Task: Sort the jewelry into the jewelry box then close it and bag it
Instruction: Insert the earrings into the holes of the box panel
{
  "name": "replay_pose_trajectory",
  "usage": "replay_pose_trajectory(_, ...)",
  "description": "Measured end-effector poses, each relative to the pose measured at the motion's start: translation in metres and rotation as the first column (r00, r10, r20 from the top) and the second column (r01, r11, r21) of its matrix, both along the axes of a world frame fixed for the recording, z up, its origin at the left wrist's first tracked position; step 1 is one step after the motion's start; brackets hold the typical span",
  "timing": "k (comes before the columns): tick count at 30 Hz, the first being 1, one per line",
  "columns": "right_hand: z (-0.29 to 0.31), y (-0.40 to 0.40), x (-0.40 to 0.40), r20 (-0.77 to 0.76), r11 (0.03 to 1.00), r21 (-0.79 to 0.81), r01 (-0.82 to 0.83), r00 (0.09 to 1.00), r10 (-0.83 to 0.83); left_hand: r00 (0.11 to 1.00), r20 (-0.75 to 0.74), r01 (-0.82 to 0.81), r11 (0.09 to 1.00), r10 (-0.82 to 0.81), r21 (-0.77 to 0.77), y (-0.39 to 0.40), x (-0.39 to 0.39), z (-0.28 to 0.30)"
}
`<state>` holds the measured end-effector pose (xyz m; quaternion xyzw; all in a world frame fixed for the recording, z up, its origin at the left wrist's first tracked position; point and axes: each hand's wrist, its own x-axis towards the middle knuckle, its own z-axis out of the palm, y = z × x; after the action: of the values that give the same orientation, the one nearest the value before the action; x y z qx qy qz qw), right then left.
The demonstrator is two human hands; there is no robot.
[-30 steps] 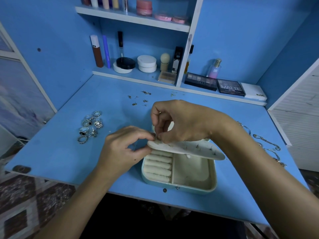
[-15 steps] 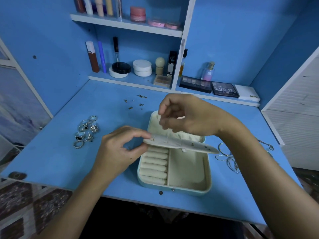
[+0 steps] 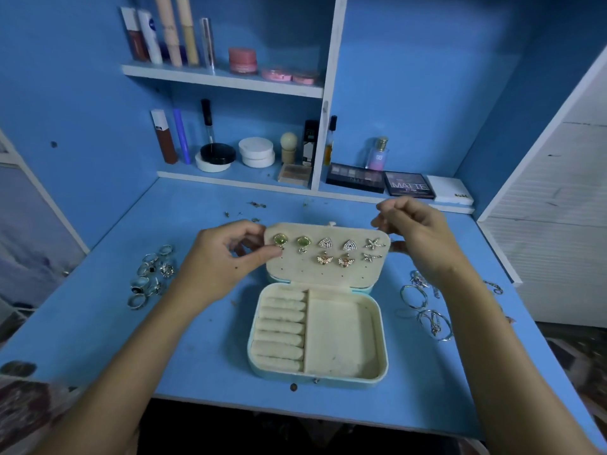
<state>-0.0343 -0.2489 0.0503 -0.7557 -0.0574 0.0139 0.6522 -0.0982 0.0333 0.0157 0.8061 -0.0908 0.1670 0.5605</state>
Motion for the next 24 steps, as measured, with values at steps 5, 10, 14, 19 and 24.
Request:
replay_pose_trajectory(5,-0.021,0.003,0.001,-0.063,0.996,0.059,0.073,0.996,-0.069,0.992,-0.113,0.044,0.998,-0.049,-0.051,0.001,0.019,-0.004)
replay_pose_trajectory(10,-0.037,0.009,-0.002,-0.049,0.987,0.074,0.145,0.989,-0.141,0.979,-0.195,0.059,0.998,-0.063,-0.029,0.0,0.032,-0.01)
replay_pose_trajectory(14,-0.046,0.011,-0.006,-0.043,0.986,0.044,0.159,0.987,-0.157,0.978,-0.206,0.029,0.999,-0.026,0.016,0.001,0.035,-0.021)
replay_pose_trajectory(19,-0.051,0.011,-0.008,-0.04,0.986,0.036,0.162,0.986,-0.161,0.984,-0.166,-0.056,0.994,0.07,0.09,-0.004,0.032,-0.032)
replay_pose_trajectory(24,-0.054,0.01,-0.01,-0.044,0.988,0.023,0.156,0.987,-0.155,0.984,-0.123,-0.103,0.973,0.131,0.209,-0.006,0.032,-0.039)
